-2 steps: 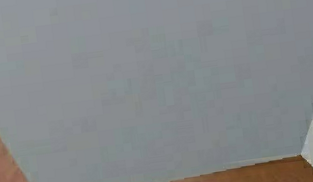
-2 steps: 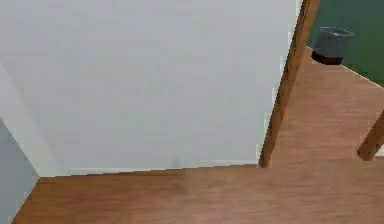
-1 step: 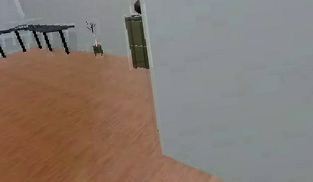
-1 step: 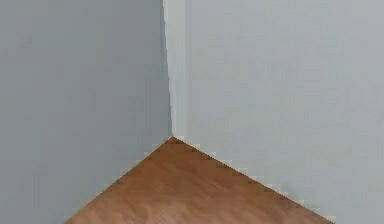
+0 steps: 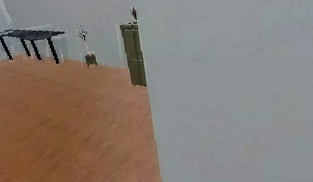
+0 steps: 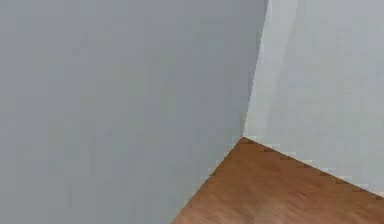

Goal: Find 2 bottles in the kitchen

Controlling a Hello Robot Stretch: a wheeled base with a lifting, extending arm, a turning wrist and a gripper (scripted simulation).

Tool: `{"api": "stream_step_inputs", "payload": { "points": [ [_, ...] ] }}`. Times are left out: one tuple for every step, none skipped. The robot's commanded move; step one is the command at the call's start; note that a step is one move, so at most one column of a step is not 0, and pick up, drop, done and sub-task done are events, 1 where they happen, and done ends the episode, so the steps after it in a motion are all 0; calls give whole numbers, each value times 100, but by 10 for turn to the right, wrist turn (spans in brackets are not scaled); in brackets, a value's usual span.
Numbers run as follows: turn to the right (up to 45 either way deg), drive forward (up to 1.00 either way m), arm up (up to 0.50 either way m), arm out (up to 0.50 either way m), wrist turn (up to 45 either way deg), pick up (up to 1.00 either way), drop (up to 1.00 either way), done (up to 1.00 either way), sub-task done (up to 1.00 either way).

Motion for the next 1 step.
{"api": "stream_step_inputs", "payload": {
  "points": [
    [-450,0,0,0,0,0,0,0,0]
  ]
}}
